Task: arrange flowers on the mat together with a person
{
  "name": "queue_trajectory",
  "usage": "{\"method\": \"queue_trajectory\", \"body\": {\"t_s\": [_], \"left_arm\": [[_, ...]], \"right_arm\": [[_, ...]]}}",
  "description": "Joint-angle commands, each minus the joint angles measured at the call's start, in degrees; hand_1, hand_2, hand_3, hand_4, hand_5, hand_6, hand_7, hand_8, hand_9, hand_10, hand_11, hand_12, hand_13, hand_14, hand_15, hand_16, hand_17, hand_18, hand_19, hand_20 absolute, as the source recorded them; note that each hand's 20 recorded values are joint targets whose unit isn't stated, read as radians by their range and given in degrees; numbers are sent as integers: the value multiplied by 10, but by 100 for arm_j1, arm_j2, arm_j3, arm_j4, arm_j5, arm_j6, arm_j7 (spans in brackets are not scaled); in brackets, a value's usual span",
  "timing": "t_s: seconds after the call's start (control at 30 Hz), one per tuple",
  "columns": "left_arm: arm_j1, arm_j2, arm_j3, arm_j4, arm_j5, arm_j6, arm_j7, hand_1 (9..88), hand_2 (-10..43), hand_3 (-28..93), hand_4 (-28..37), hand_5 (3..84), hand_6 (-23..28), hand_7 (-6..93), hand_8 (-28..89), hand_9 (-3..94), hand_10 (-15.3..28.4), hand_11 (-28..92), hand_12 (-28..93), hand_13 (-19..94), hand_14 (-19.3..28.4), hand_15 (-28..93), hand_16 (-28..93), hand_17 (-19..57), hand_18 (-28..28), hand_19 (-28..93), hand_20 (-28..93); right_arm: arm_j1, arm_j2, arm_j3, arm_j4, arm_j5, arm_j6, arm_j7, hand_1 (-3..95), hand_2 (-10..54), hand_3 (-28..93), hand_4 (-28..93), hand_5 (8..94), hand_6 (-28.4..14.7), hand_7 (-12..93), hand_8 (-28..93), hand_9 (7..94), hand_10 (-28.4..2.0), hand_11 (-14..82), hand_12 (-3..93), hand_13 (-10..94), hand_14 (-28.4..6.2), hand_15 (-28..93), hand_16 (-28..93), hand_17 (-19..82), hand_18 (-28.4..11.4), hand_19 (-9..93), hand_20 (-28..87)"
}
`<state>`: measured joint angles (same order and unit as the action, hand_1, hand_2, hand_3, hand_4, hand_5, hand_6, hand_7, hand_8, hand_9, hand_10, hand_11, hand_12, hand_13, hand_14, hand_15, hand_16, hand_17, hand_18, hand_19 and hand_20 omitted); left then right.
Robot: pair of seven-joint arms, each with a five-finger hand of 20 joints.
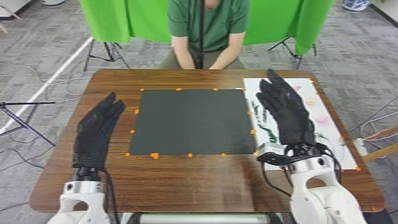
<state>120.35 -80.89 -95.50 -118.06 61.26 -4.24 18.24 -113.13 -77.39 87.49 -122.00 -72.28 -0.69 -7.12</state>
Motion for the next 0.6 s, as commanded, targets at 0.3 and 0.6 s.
{"method": "queue_trajectory", "body": {"t_s": [0.3, 0.6], "left_arm": [[8, -33, 17, 25, 25, -12, -30, 242, -61, 667, -238, 437, 27, 79, -61, 429, 121, 107, 124, 308, 143, 81, 22, 66, 109, 18, 174], [-43, -14, 51, 43, 60, -70, -67, 242, -60, 667, -237, 437, 27, 80, -61, 428, 121, 106, 125, 308, 144, 81, 23, 63, 110, 18, 174]], "right_arm": [[5, 9, -49, 16, 43, 24, -82, 143, -82, 667, -201, 288, -34, 80, -77, 311, -150, 15, 93, 209, -100, 35, 87, 122, -93, 0, 203], [-25, 21, -62, 14, 65, -24, -28, 141, -78, 664, -200, 291, -35, 79, -77, 316, -150, 16, 94, 211, -99, 37, 85, 123, -93, 0, 205]]}}
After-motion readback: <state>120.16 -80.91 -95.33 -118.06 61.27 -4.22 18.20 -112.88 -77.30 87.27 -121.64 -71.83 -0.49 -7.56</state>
